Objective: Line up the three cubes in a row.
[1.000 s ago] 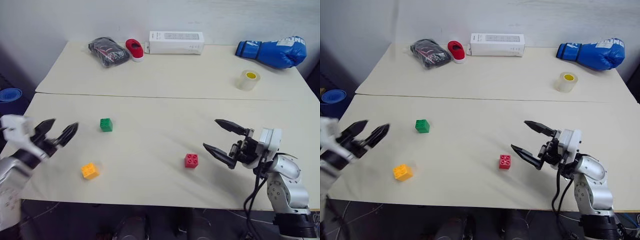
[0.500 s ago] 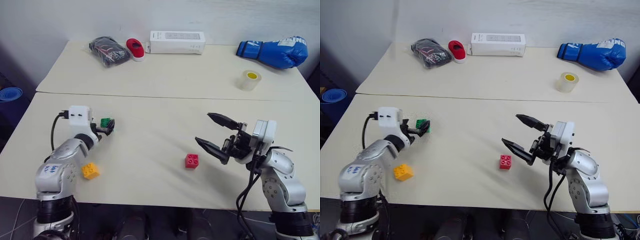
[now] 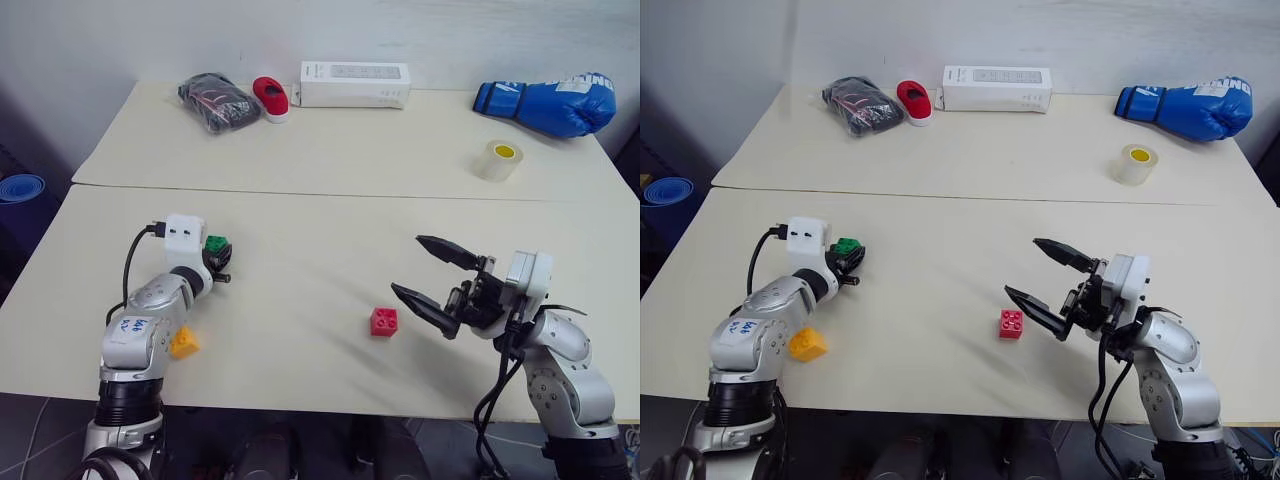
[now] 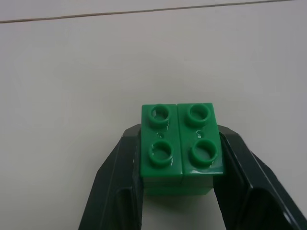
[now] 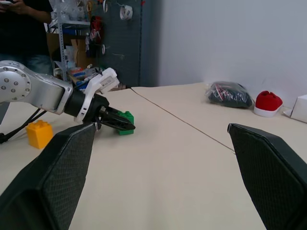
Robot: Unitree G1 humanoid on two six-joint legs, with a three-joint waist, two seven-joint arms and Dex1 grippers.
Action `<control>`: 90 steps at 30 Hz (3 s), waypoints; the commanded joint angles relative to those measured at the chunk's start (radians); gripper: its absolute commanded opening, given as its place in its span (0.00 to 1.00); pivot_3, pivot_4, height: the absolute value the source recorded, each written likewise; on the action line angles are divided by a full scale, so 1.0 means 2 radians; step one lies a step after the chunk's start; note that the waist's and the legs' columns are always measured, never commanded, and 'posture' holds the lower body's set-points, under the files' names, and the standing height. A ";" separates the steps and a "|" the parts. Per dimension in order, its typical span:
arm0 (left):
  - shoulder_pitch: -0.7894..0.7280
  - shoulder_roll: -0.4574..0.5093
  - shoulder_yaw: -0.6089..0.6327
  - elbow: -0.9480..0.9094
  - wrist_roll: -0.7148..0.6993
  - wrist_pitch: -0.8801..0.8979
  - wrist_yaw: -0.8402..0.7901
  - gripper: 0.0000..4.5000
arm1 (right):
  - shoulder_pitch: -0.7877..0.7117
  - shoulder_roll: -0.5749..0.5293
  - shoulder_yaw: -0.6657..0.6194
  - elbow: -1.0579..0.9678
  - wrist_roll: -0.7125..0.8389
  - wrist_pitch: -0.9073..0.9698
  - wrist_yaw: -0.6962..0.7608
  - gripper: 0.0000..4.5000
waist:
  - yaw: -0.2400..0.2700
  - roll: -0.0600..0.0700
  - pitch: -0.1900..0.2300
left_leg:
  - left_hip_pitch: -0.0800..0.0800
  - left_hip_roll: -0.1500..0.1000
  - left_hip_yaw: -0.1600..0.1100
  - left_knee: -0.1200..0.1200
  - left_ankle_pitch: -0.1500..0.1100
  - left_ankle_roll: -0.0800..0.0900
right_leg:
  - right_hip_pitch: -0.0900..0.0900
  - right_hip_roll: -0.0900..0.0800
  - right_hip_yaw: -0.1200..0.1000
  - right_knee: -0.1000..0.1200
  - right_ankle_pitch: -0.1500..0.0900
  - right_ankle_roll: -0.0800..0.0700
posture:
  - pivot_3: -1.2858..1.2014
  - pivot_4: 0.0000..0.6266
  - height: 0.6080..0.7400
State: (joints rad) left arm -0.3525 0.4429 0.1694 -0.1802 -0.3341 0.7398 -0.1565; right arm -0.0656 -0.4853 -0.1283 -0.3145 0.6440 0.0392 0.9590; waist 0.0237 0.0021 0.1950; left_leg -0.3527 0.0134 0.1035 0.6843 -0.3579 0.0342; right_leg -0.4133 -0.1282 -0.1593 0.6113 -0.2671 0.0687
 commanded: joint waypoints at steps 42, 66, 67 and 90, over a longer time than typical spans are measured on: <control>-0.117 0.056 -0.264 0.063 0.087 -0.204 -0.522 0.76 | 0.149 -0.076 -0.099 -0.018 -0.008 -0.059 0.088 1.00 | 0.001 0.000 0.000 | 0.000 0.001 0.000 0.001 0.000 0.001 | 0.001 0.005 0.002 -0.001 0.001 0.001 | 0.52 0.24 1.00; 0.149 0.260 0.189 0.187 -0.055 -0.278 -0.604 0.99 | 0.018 -0.041 0.026 0.019 -0.023 -0.076 0.152 1.00 | -0.014 0.001 0.001 | -0.001 0.001 -0.002 0.003 -0.001 0.001 | 0.001 0.000 0.000 0.000 0.000 0.000 | 0.52 0.24 1.00; 0.169 0.265 0.203 0.203 -0.056 -0.290 -0.608 0.99 | 0.015 -0.038 0.030 0.018 -0.025 -0.078 0.151 1.00 | -0.014 0.001 0.001 | -0.001 0.001 -0.002 0.003 -0.001 0.001 | 0.001 0.000 -0.001 0.000 0.000 0.000 | 0.52 0.24 1.00; 0.225 0.245 0.085 0.180 -0.011 -0.409 -0.637 0.87 | 0.028 -0.038 0.039 0.000 -0.029 -0.087 0.140 1.00 | -0.009 0.000 0.000 | 0.000 0.001 0.000 0.003 -0.003 0.001 | 0.000 -0.001 0.000 0.000 0.000 0.000 | 0.52 0.24 1.00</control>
State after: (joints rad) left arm 0.0953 0.9233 0.3475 0.1595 -0.3733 -0.0544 -1.4275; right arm -0.0195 -0.5464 -0.0120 -0.2988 0.5784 -0.1225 1.2479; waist 0.0055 0.0030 0.1959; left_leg -0.3534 0.0148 0.1029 0.6896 -0.3642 0.0357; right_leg -0.4133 -0.1293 -0.1592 0.6119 -0.2673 0.0686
